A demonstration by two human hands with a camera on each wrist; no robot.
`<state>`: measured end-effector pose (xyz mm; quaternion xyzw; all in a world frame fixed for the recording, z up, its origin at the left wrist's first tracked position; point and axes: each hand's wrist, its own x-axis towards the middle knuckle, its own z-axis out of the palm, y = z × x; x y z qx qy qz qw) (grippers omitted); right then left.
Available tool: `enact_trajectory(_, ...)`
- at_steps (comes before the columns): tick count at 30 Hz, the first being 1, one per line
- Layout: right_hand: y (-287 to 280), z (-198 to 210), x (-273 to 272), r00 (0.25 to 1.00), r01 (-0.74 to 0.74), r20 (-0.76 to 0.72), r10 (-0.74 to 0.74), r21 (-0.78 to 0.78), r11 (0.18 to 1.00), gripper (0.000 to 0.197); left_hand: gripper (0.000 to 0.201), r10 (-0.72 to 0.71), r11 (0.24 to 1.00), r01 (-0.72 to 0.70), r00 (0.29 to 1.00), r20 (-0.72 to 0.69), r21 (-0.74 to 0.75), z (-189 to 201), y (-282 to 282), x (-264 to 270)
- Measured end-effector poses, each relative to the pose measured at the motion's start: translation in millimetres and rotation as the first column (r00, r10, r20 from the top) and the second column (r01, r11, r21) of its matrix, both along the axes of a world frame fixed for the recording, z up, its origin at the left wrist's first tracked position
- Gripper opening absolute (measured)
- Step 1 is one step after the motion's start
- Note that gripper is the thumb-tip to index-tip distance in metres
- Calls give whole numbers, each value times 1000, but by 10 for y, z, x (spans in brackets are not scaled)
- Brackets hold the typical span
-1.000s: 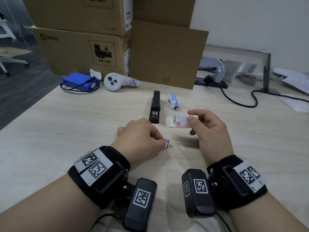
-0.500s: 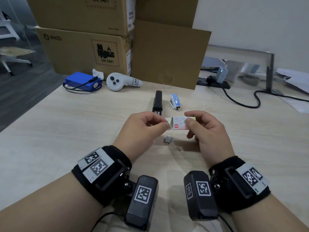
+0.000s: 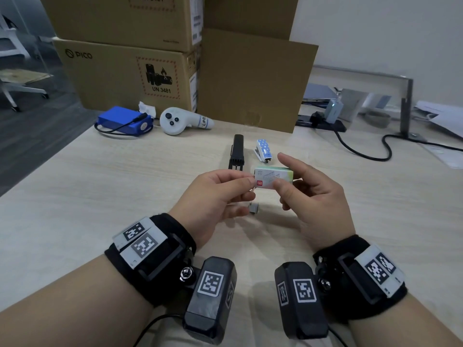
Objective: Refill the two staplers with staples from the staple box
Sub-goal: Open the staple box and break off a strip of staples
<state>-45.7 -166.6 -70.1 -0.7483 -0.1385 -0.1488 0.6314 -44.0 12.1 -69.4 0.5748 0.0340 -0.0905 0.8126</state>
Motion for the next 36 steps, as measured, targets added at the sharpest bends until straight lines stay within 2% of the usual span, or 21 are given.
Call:
enact_trajectory(5, 9, 1, 4, 999, -46, -13, 46, 14, 999, 38, 14, -2, 1000, 2, 1000, -10, -13, -25, 7, 21)
enact_trajectory(8, 5, -24, 9, 997, -67, -44, 69, 48, 997, 30, 13, -8, 999, 8, 1000, -17, -41, -26, 11, 23)
enact_trajectory(12, 16, -50, 28, 993, -71, -86, 77, 69, 995, 26, 24, -45, 994, 45, 999, -5, -104, -24, 10, 21)
enact_trajectory(15, 16, -55, 32, 991, -85, -95, 94, 95, 992, 25, 22, -48, 992, 48, 999, 6, -115, -28, 8, 21)
enact_trajectory(22, 24, -63, 20, 988, -126, -83, 132, 75, 989, 26, 9, -19, 998, 19, 1000, 9, -64, -20, -9, 8)
enact_trajectory(25, 23, -33, 21, 995, -88, -33, 92, 100, 991, 30, 5, -27, 999, 27, 999, 17, -19, -26, -12, 6)
enact_trajectory(29, 24, -9, 16, 999, -43, 27, 40, 136, 990, 21, 9, -40, 998, 38, 998, 42, 54, -36, -26, -2)
enact_trajectory(36, 43, 2, 2, 999, -35, -3, 36, 136, 990, 18, 10, -56, 996, 53, 998, 40, 66, -36, -27, -8)
